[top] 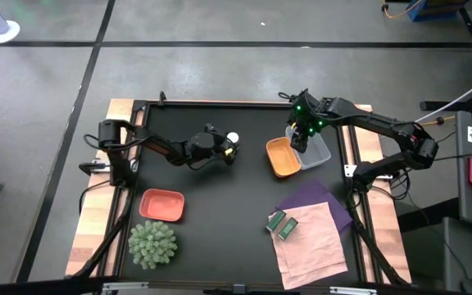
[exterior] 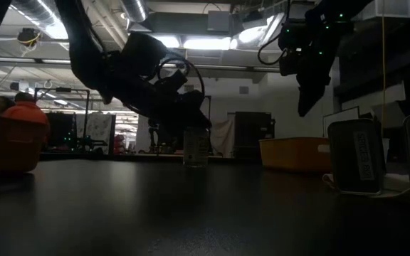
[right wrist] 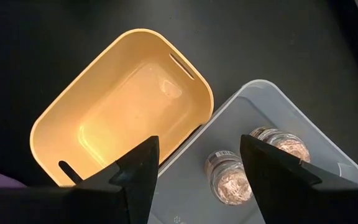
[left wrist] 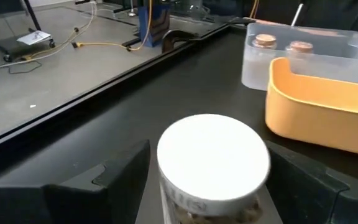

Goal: Sort spices by type
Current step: Put the white seasoning bottle into the orange bin

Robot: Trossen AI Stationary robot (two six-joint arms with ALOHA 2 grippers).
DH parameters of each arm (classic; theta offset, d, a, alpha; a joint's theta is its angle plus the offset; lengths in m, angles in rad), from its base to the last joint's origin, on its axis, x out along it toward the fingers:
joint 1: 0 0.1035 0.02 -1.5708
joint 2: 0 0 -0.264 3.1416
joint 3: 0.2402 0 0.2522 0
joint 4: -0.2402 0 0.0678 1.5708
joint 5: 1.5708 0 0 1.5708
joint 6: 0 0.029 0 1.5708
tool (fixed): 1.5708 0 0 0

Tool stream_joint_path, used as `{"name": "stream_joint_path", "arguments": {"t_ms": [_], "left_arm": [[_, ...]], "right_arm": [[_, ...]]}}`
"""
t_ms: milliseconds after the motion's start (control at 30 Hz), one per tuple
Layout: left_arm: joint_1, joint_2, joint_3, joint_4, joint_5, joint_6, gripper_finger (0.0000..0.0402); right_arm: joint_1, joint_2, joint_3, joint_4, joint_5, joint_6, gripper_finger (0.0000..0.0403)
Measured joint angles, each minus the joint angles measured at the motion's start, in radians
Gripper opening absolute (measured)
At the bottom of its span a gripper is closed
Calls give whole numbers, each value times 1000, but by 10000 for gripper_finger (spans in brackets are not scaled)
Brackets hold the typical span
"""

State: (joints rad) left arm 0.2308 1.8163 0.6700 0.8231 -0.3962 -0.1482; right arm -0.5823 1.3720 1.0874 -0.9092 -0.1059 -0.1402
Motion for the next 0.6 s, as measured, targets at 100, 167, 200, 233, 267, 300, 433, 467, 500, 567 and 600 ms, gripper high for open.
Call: {"name": "stream_joint_path", "arguments": {"t_ms": [100,167,200,233,267,300,433,467,500,567,600], "left_arm": [[13,13,14,1,0,3,280],[18,13,15,-2,0,16,280],[20,13,15,-2,0,20,280],[20,13,15,-3,0,21,280],[20,12,15,-4,0,23,278],[20,11,15,-2,0,29,275],[18,10,15,0,0,51,236],[18,10,15,0,0,51,221],[17,10,15,0,0,51,206],[17,10,15,0,0,46,189],[18,7,15,-3,0,43,189]], "right_arm": [[0,0,0,0,0,0,225],[0,0,0,0,0,0,225],[0,0,0,0,0,0,225],[0,0,0,0,0,0,225],[0,0,0,0,0,0,225],[0,0,0,0,0,0,225],[0,0,0,0,0,0,225],[0,0,0,0,0,0,225],[0,0,0,0,0,0,225],[0,0,0,0,0,0,225],[0,0,0,0,0,0,225]]}}
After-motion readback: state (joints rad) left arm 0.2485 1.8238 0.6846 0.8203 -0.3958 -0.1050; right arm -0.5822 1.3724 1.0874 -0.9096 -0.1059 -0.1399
